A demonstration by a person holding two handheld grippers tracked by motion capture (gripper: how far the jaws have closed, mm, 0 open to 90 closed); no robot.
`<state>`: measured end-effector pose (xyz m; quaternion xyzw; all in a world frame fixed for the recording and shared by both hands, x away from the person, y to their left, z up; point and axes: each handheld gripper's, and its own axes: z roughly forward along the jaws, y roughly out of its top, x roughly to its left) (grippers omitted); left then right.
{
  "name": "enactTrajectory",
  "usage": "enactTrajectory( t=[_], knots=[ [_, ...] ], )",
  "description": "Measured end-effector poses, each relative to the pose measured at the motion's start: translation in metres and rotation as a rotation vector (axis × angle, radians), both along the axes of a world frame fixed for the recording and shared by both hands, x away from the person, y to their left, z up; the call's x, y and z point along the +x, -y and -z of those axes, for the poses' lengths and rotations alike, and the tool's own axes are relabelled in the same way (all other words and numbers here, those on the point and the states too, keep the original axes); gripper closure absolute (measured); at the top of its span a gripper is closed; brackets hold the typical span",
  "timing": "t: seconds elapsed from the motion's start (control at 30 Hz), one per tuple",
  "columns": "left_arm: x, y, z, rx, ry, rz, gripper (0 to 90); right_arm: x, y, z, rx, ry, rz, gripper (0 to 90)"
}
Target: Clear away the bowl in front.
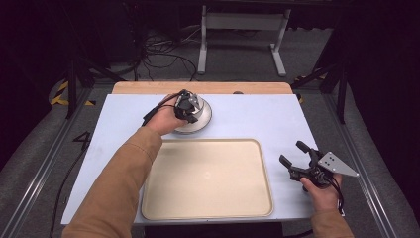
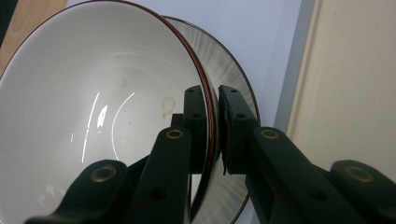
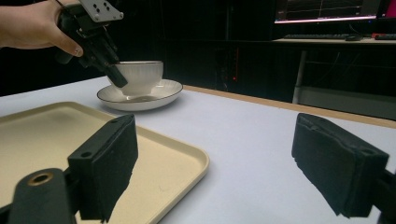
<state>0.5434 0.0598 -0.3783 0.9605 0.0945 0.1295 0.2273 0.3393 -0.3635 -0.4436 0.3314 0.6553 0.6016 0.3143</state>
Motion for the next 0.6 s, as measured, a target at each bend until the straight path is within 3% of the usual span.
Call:
enactTrajectory(
  t=[0.2, 0.43, 0.6],
  knots=[
    [-0.008, -0.001, -0.012, -0.022, 0.000, -0.003, 82.6, 0.000, 0.001, 0.000, 0.003, -0.002, 0.003, 15.0],
    [-0.013, -0.004, -0.023, -0.018, 0.010, 0.007, 82.5, 0.000, 0.001, 0.000, 0.002, -0.002, 0.004, 15.0],
    [-0.020, -0.007, -0.038, -0.028, 0.024, 0.017, 82.5, 0.000, 0.002, 0.001, -0.001, -0.004, 0.005, 15.0]
  ],
)
